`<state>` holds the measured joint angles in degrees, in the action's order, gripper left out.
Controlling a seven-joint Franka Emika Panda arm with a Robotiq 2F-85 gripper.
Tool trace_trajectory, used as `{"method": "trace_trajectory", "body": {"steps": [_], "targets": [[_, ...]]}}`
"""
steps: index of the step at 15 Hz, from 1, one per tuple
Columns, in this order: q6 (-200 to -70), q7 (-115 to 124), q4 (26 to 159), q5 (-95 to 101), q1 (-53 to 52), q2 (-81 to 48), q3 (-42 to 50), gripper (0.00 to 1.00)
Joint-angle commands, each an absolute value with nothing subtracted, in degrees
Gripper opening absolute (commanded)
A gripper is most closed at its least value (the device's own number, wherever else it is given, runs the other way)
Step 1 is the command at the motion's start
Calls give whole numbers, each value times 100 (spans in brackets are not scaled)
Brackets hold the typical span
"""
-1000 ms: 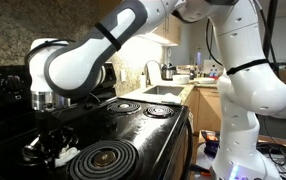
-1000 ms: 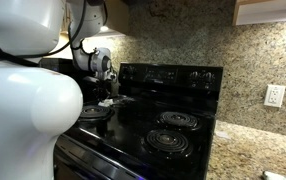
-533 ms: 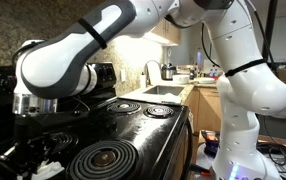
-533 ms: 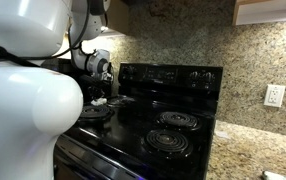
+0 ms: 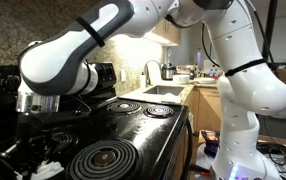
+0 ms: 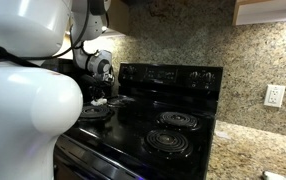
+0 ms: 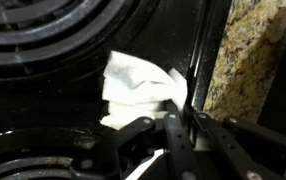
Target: Use the white napkin to wipe the stove
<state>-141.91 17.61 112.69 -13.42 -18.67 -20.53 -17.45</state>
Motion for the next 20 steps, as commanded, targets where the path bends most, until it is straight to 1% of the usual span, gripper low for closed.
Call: {"method": "trace_trajectory", "body": {"steps": [1,13,20], "targets": [[-14376,1840,11855,-1535,-2024,-2120,-1800,8],[-14485,2763,13218,-1587,-2352,-930,-1984,9],[-14687,3208,14127,-2204,-2413,-213,-2248,9]]}}
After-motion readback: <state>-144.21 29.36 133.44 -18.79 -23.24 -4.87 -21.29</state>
